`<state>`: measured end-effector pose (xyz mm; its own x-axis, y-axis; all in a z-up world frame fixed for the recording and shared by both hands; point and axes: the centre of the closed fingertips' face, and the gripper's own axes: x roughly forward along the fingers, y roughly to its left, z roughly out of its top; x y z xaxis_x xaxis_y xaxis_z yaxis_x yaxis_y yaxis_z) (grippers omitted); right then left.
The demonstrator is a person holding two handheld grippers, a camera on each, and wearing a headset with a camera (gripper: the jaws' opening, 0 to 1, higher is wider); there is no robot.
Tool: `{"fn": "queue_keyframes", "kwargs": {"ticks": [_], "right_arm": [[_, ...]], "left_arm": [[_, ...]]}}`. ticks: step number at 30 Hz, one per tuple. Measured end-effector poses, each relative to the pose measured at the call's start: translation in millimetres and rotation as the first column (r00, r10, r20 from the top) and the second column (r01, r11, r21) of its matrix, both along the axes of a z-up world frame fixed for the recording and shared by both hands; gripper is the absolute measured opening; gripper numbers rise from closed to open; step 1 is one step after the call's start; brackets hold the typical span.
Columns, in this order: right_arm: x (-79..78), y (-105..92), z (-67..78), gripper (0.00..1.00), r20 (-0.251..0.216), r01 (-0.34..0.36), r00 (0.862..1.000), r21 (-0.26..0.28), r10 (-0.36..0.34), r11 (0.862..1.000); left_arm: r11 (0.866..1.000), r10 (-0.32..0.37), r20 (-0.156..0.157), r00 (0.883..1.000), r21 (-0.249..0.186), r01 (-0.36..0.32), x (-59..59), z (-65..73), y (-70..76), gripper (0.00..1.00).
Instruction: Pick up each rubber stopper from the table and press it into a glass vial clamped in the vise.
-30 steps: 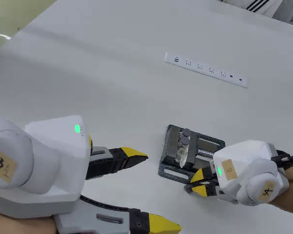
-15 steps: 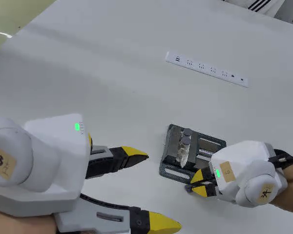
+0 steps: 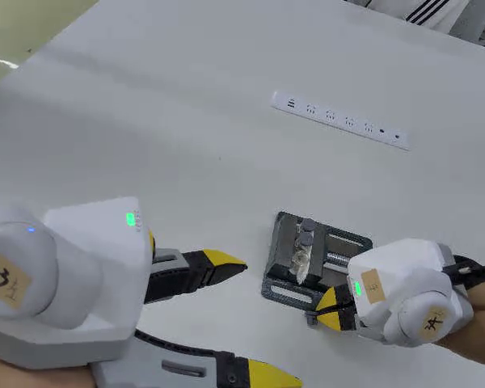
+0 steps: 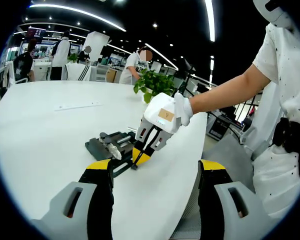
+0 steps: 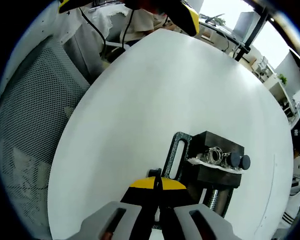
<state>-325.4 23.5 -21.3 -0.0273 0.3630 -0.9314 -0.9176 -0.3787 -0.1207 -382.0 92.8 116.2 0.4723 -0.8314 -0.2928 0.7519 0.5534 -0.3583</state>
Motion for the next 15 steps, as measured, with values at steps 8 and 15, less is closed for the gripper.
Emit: {"fn": "queue_keyframes", "kwargs": {"ticks": [8,15], "right_arm": [[3.5,1.4,9.1,0.00,-0.015,0.161,0.987,0.042,-0.160,0.986],[-0.7,2.6,19.4,0.00,-0.095,0.385,0.921,0.082,-0.377,0.919]], "left_arm": [[1.000,0.003,0.000,1.000,0.005,-0.003,-0.7,-2.8,0.4,0.67],[1.000,-0.007,0.010,1.000,0.024,0.006,-1.2,-4.8,-2.7,0.67]]}}
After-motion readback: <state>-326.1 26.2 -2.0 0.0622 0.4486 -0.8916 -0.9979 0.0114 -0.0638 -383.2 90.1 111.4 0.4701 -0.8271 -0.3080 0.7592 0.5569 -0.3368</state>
